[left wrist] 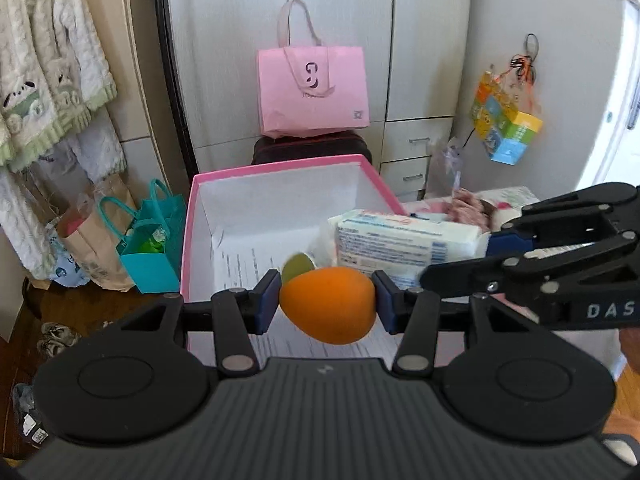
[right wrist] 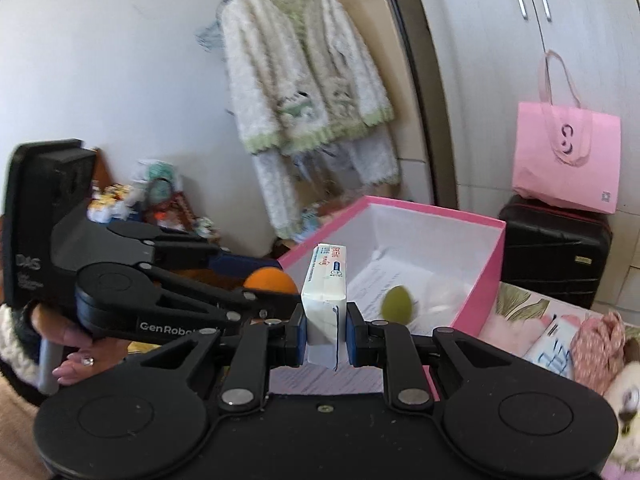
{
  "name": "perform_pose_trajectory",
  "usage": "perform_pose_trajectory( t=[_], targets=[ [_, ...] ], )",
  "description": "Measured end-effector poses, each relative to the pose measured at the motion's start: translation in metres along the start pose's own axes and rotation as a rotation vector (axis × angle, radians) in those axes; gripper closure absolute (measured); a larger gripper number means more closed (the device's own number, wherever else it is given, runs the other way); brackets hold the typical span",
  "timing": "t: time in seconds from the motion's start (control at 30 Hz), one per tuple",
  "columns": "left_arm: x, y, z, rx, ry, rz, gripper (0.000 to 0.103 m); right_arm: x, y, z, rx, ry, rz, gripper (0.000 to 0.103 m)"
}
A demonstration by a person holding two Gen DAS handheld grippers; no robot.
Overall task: Organize soft objects
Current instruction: 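Carry the orange sponge with the left gripper while the right gripper carries the cream box over the pink box, then open the left gripper dropping the orange sponge while the right gripper releases the cream box into the box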
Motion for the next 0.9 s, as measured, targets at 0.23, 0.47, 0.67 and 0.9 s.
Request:
perform_pose_trajectory(
  t=[0.23,0.47,0.67,0.9],
  targets=[
    [0.031,-0.053,0.018,0.036,0.058,0.014,0.055,-0.035,-0.060,0.021,0.057,-0.037,-0.039,0.081],
    [0.056,-0.097,0.021,0.089,0.081,0.072,0.055,-0.054,-0.102,0.024,0.114,-0.014,-0.119,0.081],
    [0.065,-0.114,0.023,0.115,0.070,0.132,0.052,-0.068,-0.126,0.025,0.151,-0.023,-0.131,0.081],
    [0.070,-0.107,0.020,0.119,0.080,0.148,0.037,-0.064,-0.127,0.024,0.157,0.019,-0.139,0.069]
  ],
)
Point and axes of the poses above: each gripper's, at about its wrist camera, not at the fingertips, and y roughly against the way its jaws point, x to its left, z to its top, the point moved 8 cm from there along -y, roughly the way its jaws point, and after that the axes turned 2 degrees about -z, right-handed, at the moved point
